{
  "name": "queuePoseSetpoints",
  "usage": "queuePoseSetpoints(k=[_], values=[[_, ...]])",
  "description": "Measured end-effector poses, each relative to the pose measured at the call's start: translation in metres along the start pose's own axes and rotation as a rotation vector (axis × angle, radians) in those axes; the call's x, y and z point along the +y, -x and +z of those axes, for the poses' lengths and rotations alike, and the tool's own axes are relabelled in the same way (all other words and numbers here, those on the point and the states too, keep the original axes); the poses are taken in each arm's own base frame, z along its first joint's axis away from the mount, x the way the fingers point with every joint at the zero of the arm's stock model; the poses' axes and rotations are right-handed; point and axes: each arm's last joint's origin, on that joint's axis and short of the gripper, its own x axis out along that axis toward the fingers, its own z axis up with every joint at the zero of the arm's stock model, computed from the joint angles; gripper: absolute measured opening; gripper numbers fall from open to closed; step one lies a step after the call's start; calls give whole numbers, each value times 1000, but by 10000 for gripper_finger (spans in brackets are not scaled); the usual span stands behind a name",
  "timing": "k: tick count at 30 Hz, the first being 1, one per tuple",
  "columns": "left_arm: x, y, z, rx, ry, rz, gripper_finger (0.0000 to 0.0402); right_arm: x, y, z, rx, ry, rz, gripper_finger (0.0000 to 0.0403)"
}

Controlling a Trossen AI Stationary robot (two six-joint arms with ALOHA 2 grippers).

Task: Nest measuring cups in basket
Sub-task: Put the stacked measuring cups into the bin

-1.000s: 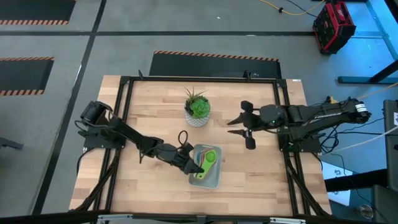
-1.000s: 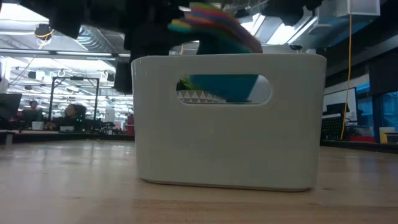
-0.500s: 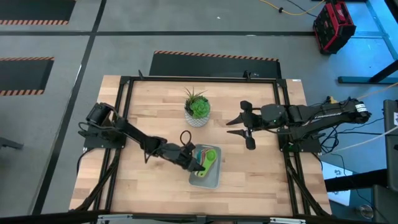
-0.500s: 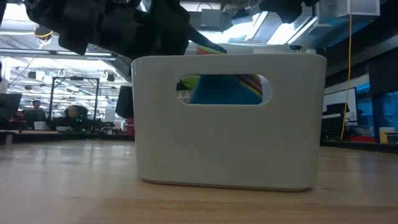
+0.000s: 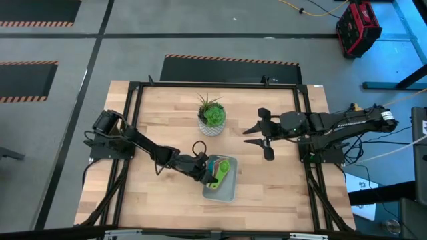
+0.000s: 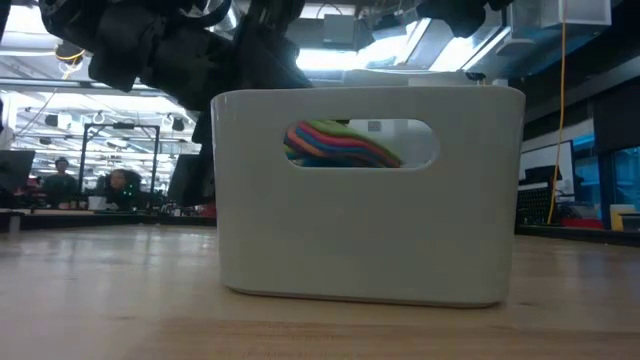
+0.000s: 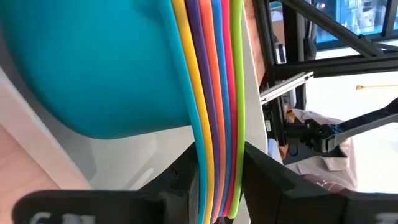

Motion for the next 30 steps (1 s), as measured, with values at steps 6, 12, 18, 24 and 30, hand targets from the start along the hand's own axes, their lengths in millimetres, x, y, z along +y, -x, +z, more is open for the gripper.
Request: queuePoseSetpoints(k=[6, 12, 18, 24, 30], values=[[2, 0, 0, 1, -3, 22, 86, 0, 0, 0, 0, 0, 0, 145], [4, 0, -1, 4, -4, 38, 86, 0, 0, 0, 0, 0, 0, 145], [4, 0, -1, 4, -4, 38, 88, 0, 0, 0, 0, 0, 0, 145], [4, 0, 0, 3, -4, 38, 107, 0, 0, 0, 0, 0, 0, 145], [3, 0, 0, 1, -4, 36, 138, 0, 0, 0, 1, 0, 0, 145]])
